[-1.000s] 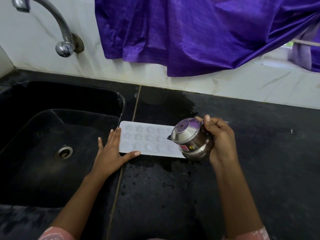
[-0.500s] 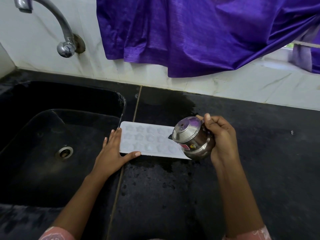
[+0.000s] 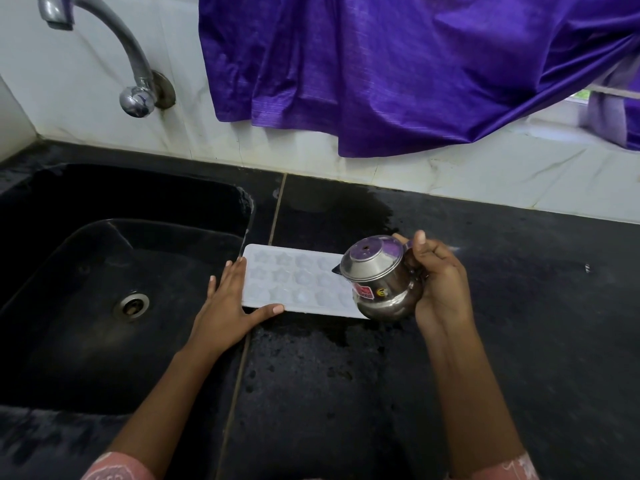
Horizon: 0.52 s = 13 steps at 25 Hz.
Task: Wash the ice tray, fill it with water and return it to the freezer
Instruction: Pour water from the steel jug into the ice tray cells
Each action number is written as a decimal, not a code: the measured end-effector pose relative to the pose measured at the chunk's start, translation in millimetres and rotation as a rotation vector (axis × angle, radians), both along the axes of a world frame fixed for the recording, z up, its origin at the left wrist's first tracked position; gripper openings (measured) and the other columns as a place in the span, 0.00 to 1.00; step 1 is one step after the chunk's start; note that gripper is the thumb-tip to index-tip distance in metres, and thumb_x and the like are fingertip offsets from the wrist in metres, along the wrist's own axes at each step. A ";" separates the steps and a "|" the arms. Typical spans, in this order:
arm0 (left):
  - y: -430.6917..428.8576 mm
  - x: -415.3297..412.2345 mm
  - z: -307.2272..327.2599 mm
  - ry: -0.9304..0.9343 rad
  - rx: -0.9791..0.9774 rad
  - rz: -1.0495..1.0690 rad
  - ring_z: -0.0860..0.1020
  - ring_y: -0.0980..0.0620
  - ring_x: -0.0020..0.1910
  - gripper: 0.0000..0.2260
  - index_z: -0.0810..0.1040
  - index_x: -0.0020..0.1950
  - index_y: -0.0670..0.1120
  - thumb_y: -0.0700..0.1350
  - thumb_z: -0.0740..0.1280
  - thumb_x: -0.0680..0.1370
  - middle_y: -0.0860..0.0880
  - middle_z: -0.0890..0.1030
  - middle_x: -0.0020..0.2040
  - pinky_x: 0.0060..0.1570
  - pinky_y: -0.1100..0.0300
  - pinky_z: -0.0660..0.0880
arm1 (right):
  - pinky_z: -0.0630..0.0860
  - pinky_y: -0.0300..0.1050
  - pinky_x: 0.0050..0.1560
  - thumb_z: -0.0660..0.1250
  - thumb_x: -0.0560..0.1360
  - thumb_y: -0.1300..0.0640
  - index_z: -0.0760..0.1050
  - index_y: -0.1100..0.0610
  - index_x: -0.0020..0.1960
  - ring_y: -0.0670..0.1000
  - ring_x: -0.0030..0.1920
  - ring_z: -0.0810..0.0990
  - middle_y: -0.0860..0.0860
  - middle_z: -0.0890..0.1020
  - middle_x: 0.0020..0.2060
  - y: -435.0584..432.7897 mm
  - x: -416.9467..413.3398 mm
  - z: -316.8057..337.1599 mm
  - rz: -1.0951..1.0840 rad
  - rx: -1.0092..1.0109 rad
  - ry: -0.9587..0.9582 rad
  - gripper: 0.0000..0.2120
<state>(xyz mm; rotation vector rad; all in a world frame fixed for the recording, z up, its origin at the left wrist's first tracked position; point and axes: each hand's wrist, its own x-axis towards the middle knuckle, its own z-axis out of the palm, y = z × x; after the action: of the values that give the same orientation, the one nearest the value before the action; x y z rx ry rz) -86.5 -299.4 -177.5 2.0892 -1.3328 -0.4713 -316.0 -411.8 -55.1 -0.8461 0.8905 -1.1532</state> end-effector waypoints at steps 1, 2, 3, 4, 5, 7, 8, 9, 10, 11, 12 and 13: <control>0.1 0.3 -0.1 -0.001 0.000 -0.001 0.39 0.65 0.70 0.53 0.45 0.77 0.49 0.76 0.55 0.60 0.53 0.48 0.78 0.71 0.58 0.37 | 0.79 0.45 0.49 0.67 0.70 0.58 0.73 0.58 0.34 0.50 0.41 0.82 0.54 0.84 0.38 0.6 2.0 0.4 0.005 0.004 0.006 0.08; 0.3 0.5 -0.2 -0.002 0.000 -0.003 0.39 0.65 0.70 0.53 0.44 0.77 0.49 0.76 0.55 0.60 0.53 0.48 0.78 0.71 0.57 0.37 | 0.80 0.45 0.47 0.66 0.72 0.59 0.73 0.58 0.34 0.49 0.40 0.82 0.53 0.84 0.37 1.4 4.2 0.8 0.012 0.006 0.014 0.09; 0.4 0.6 -0.1 -0.002 0.002 -0.003 0.39 0.65 0.70 0.53 0.44 0.77 0.49 0.76 0.55 0.60 0.53 0.48 0.78 0.71 0.57 0.37 | 0.80 0.43 0.45 0.65 0.73 0.61 0.74 0.58 0.33 0.48 0.39 0.83 0.52 0.84 0.36 2.3 6.1 1.0 0.021 0.008 0.021 0.10; 0.6 0.5 0.4 -0.002 0.005 -0.001 0.39 0.65 0.70 0.53 0.44 0.77 0.49 0.76 0.55 0.60 0.53 0.48 0.78 0.71 0.57 0.37 | 0.79 0.43 0.44 0.65 0.74 0.62 0.74 0.57 0.32 0.47 0.38 0.83 0.52 0.84 0.35 2.7 8.1 0.8 0.030 0.008 0.026 0.12; 0.5 0.2 1.0 -0.002 0.010 0.002 0.38 0.65 0.69 0.53 0.44 0.77 0.49 0.76 0.55 0.60 0.53 0.48 0.78 0.71 0.57 0.37 | 0.79 0.43 0.45 0.64 0.75 0.63 0.75 0.57 0.31 0.47 0.38 0.83 0.52 0.85 0.35 3.2 9.6 1.2 0.038 0.005 0.033 0.13; 0.0 0.0 1.1 -0.005 0.019 0.004 0.38 0.66 0.69 0.53 0.44 0.77 0.49 0.76 0.55 0.59 0.53 0.48 0.78 0.71 0.56 0.37 | 0.78 0.45 0.49 0.64 0.74 0.64 0.74 0.58 0.31 0.48 0.41 0.83 0.52 0.85 0.35 3.4 12.9 1.5 0.057 -0.006 0.055 0.13; -0.2 0.1 0.8 -0.007 0.021 0.003 0.38 0.66 0.69 0.53 0.44 0.77 0.49 0.76 0.55 0.59 0.53 0.48 0.78 0.71 0.56 0.37 | 0.78 0.46 0.51 0.65 0.74 0.64 0.74 0.58 0.32 0.48 0.42 0.83 0.52 0.85 0.35 3.3 14.7 2.1 0.063 -0.010 0.066 0.12; -0.2 0.3 0.5 -0.010 0.021 0.002 0.38 0.65 0.70 0.53 0.44 0.77 0.49 0.76 0.55 0.60 0.53 0.48 0.78 0.71 0.56 0.37 | 0.78 0.47 0.52 0.65 0.74 0.64 0.73 0.59 0.33 0.48 0.43 0.83 0.52 0.85 0.35 3.1 16.4 2.6 0.068 -0.013 0.074 0.11; -0.1 0.6 0.1 -0.011 0.020 0.002 0.39 0.65 0.70 0.53 0.44 0.77 0.49 0.76 0.54 0.60 0.53 0.48 0.78 0.71 0.56 0.37 | 0.78 0.48 0.52 0.65 0.74 0.64 0.73 0.59 0.33 0.49 0.44 0.83 0.52 0.85 0.36 2.7 18.1 3.1 0.073 -0.018 0.083 0.10; -0.1 0.8 0.1 -0.011 0.018 0.003 0.39 0.65 0.70 0.53 0.44 0.77 0.49 0.76 0.55 0.60 0.52 0.48 0.78 0.71 0.56 0.37 | 0.78 0.48 0.53 0.66 0.73 0.63 0.73 0.59 0.34 0.49 0.44 0.83 0.52 0.85 0.36 2.4 19.6 3.6 0.079 -0.026 0.094 0.10; -0.2 1.0 -0.1 -0.012 0.015 0.004 0.39 0.65 0.70 0.53 0.44 0.77 0.49 0.76 0.55 0.60 0.52 0.48 0.78 0.71 0.57 0.36 | 0.78 0.49 0.53 0.66 0.73 0.63 0.74 0.59 0.34 0.50 0.45 0.83 0.53 0.85 0.37 2.2 20.9 3.9 0.086 -0.034 0.105 0.09; -0.3 1.1 -0.2 -0.013 0.013 0.004 0.39 0.65 0.70 0.53 0.44 0.77 0.49 0.76 0.55 0.60 0.52 0.48 0.78 0.70 0.57 0.36 | 0.78 0.49 0.53 0.67 0.73 0.62 0.74 0.58 0.33 0.50 0.46 0.83 0.53 0.85 0.37 2.3 22.0 4.7 0.093 -0.041 0.114 0.09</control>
<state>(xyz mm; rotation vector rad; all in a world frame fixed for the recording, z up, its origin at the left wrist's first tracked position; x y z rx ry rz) -85.4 -299.7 -177.7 2.1090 -1.3356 -0.4671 -294.0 -409.5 -50.5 -0.9845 0.9134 -1.0542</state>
